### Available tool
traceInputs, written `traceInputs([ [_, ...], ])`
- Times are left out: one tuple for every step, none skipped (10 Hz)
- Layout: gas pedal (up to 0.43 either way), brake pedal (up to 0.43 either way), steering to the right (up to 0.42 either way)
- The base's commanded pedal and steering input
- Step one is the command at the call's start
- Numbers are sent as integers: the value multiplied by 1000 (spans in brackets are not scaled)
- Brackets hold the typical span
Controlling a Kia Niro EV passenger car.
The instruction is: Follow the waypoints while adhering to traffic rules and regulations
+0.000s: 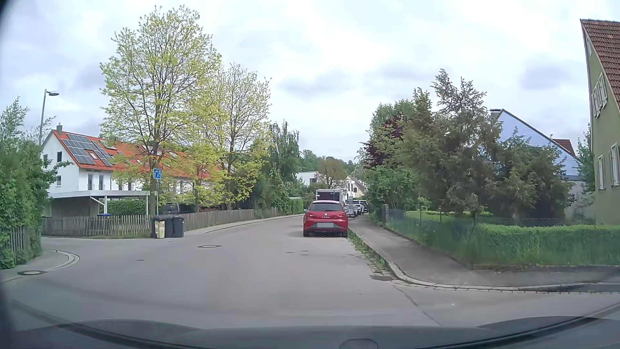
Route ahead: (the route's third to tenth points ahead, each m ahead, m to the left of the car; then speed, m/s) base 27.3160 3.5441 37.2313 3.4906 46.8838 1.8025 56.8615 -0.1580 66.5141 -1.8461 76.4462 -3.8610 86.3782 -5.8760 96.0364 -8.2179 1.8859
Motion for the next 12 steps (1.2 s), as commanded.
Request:
traceInputs([
  [0, 0, -150],
  [0, 0, -152],
  [0, 0, -153],
  [0, 0, -154],
  [0, 6, -156],
  [0, 6, -156],
  [0, 6, -156],
  [0, 0, -155],
  [0, 0, -155],
  [0, 0, -155],
  [0, 0, -156],
  [0, 0, -155],
])
